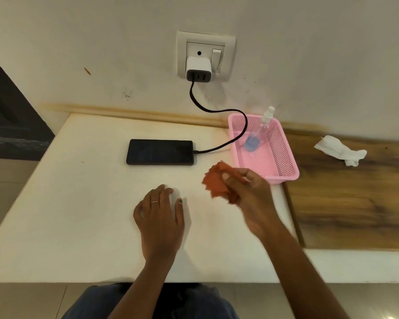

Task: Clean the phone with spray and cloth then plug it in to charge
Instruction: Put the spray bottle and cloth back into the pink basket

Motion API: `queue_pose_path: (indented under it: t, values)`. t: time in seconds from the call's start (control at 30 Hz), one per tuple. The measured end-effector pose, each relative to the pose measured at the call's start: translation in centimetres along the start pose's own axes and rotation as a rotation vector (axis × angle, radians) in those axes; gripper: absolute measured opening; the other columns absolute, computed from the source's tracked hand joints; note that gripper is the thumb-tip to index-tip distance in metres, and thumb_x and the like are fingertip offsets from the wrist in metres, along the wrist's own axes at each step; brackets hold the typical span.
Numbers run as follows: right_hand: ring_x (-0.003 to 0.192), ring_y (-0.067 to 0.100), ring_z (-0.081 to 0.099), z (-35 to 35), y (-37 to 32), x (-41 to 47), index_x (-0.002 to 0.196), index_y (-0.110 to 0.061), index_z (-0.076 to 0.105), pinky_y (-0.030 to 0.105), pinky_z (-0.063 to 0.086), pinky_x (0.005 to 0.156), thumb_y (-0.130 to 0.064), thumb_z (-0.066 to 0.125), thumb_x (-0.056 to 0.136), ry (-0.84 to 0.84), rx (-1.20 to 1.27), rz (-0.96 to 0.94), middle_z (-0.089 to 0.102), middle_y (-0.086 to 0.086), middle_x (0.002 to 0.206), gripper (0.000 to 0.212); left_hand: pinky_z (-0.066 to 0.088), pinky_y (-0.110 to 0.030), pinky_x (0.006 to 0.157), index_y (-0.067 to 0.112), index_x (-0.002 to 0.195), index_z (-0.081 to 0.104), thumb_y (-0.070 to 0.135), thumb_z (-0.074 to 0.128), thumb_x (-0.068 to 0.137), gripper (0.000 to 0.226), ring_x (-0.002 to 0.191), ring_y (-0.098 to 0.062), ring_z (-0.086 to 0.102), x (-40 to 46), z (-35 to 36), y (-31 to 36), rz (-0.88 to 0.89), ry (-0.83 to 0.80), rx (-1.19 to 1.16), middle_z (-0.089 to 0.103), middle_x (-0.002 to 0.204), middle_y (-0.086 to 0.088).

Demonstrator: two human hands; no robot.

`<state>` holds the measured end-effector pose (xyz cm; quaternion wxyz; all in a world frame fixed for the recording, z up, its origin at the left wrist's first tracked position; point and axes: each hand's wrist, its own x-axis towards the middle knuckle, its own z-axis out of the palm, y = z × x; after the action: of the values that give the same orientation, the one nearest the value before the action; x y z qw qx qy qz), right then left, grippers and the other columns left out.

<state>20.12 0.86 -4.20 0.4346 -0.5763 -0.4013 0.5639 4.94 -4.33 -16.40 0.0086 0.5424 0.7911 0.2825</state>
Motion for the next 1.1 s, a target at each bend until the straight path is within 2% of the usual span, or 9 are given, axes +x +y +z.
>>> queue_pose_path:
  t: [0.2, 0.37, 0.53, 0.63, 0.77, 0.87, 0.93, 1.0, 1.1]
  values:
    - [0.039, 0.000, 0.054, -4.0, -5.0, 4.9, 0.079, -0.009, 0.059, 0.017, 0.043, 0.041, 0.001, 0.064, 0.082, 0.224, -0.245, -0.283, 0.065, -0.010, 0.050, 0.012, 0.035, -0.040, 0.098, 0.020, 0.116, 0.057, 0.037, 0.042, 0.092, 0.033, 0.117, -0.022, 0.052, -0.2, -0.2, 0.0, 0.000, 0.000, 0.025, 0.059, 0.124, 0.001]
    - [0.073, 0.031, 0.066, -6.2, -4.9, 9.4, 0.081, -0.009, 0.062, 0.041, 0.056, 0.070, -0.006, 0.068, 0.081, 0.147, -0.568, -0.132, 0.069, 0.024, 0.090, 0.006, 0.037, -0.042, 0.097, 0.019, 0.116, 0.058, 0.037, 0.044, 0.091, 0.034, 0.116, -0.023, 0.053, -0.2, -0.3, 0.1, -0.005, 0.001, 0.035, 0.060, 0.124, -0.001]
    - [0.088, 0.029, 0.062, -6.4, -3.5, 11.8, 0.089, -0.012, 0.061, 0.031, 0.053, 0.066, -0.001, 0.069, 0.078, 0.142, -0.579, 0.064, 0.065, 0.020, 0.106, 0.017, 0.037, -0.041, 0.097, 0.019, 0.115, 0.058, 0.038, 0.044, 0.091, 0.033, 0.116, -0.022, 0.053, -0.1, -0.4, 0.1, -0.004, 0.002, 0.038, 0.059, 0.124, 0.000]
    - [0.098, 0.030, 0.062, -6.5, -3.0, 12.5, 0.098, -0.010, 0.061, 0.037, 0.055, 0.079, -0.002, 0.068, 0.080, 0.132, -0.639, 0.143, 0.064, 0.016, 0.109, 0.022, 0.036, -0.041, 0.098, 0.020, 0.116, 0.058, 0.038, 0.044, 0.092, 0.033, 0.116, -0.022, 0.052, -0.1, -0.4, 0.1, -0.003, -0.002, 0.040, 0.059, 0.124, 0.000]
    - [0.108, 0.030, 0.055, -7.4, -2.3, 12.7, 0.114, -0.009, 0.060, 0.030, 0.044, 0.083, -0.001, 0.058, 0.082, 0.271, -0.937, -0.040, 0.058, 0.012, 0.123, 0.033, 0.037, -0.042, 0.097, 0.019, 0.116, 0.058, 0.038, 0.044, 0.092, 0.034, 0.117, -0.022, 0.052, -0.2, -0.4, 0.1, -0.007, 0.001, 0.047, 0.059, 0.125, 0.000]
    - [0.106, 0.027, 0.056, -7.5, -1.9, 11.8, 0.109, -0.006, 0.064, 0.026, 0.039, 0.080, 0.003, 0.056, 0.081, 0.338, -0.997, -0.221, 0.062, 0.011, 0.117, 0.030, 0.037, -0.042, 0.097, 0.019, 0.116, 0.058, 0.037, 0.045, 0.091, 0.033, 0.117, -0.023, 0.052, -0.2, -0.3, 0.0, -0.003, 0.009, 0.047, 0.059, 0.125, 0.000]
    - [0.095, 0.026, 0.059, -7.1, -1.5, 11.5, 0.096, -0.005, 0.068, 0.022, 0.038, 0.073, -0.010, 0.059, 0.085, 0.283, -1.020, -0.245, 0.066, 0.009, 0.102, 0.016, 0.037, -0.041, 0.097, 0.020, 0.116, 0.058, 0.037, 0.045, 0.091, 0.033, 0.117, -0.022, 0.052, -0.2, -0.3, 0.0, -0.003, 0.007, 0.050, 0.059, 0.125, 0.000]
    - [0.084, 0.026, 0.061, -6.7, -1.2, 11.5, 0.087, -0.006, 0.069, 0.022, 0.040, 0.063, -0.026, 0.056, 0.090, 0.137, -1.125, -0.223, 0.068, 0.008, 0.089, 0.024, 0.036, -0.041, 0.097, 0.020, 0.116, 0.058, 0.037, 0.044, 0.091, 0.033, 0.117, -0.022, 0.052, -0.2, -0.3, 0.0, -0.009, 0.007, 0.051, 0.059, 0.125, 0.000]
    - [0.087, 0.022, 0.057, -6.4, -0.7, 11.6, 0.109, -0.002, 0.062, 0.029, 0.046, 0.081, -0.018, 0.045, 0.096, -0.133, -1.284, -0.131, 0.063, 0.010, 0.102, 0.026, 0.036, -0.041, 0.097, 0.020, 0.115, 0.058, 0.038, 0.043, 0.091, 0.034, 0.117, -0.022, 0.052, -0.1, -0.4, 0.0, -0.011, 0.005, 0.046, 0.059, 0.125, 0.000]
